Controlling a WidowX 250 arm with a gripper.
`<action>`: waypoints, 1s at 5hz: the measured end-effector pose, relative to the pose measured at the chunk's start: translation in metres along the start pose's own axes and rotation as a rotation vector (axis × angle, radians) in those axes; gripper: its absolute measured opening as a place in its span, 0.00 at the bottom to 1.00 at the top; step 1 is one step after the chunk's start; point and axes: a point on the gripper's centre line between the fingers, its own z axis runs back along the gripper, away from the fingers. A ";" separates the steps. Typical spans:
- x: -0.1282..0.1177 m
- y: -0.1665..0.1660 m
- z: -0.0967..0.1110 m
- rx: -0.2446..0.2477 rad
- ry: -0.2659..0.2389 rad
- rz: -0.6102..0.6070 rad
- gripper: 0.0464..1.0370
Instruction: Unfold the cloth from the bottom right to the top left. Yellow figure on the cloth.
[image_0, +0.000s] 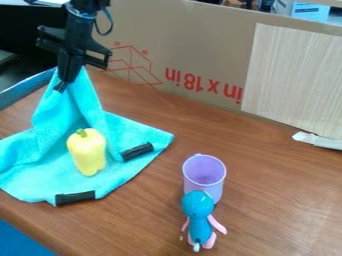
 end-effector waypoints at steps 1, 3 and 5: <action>0.022 0.002 -0.011 -0.008 0.033 0.031 0.00; 0.048 0.002 -0.023 -0.007 0.082 0.072 0.00; 0.074 0.012 -0.027 0.029 -0.020 0.056 0.00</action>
